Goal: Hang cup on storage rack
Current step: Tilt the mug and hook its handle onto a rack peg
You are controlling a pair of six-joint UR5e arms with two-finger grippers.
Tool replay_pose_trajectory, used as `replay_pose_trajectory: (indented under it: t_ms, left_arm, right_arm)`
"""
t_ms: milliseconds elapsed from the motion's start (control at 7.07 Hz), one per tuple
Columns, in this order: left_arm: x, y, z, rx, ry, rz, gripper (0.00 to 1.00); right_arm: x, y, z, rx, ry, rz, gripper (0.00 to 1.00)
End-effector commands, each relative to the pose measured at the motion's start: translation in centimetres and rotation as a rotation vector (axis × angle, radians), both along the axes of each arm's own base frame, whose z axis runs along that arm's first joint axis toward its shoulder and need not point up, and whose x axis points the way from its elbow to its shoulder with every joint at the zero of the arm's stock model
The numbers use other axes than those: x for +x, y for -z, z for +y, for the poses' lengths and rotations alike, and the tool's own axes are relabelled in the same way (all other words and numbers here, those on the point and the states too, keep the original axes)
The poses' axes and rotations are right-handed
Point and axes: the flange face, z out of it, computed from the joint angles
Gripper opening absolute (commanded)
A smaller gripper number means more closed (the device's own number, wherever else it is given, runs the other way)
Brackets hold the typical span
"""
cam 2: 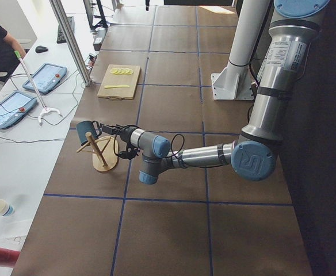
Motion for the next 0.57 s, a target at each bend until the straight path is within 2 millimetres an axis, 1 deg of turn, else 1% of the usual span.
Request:
replay_pose_trajectory:
  t_ms: [0,141,283,424]
  left_arm:
    - [-2.6,0.1,4.3,0.008,0.005,-0.013,1.00]
    - [-6.0,1.2,4.1,0.015,0.001,-0.080,1.00]
    - [-10.4,3.7,3.2,0.044,-0.026,-0.231,1.00]
    - [-14.0,7.5,2.9,0.075,-0.043,-0.389,1.00]
  right_arm:
    - [0.2,0.1,0.1,0.001,-0.002,-0.003,1.00]
    - [0.3,0.0,0.1,-0.001,-0.004,-0.002,1.00]
    - [0.3,-0.4,0.3,-0.007,-0.002,-0.001,1.00]
    - [0.3,-0.7,0.4,-0.015,-0.001,-0.003,1.00]
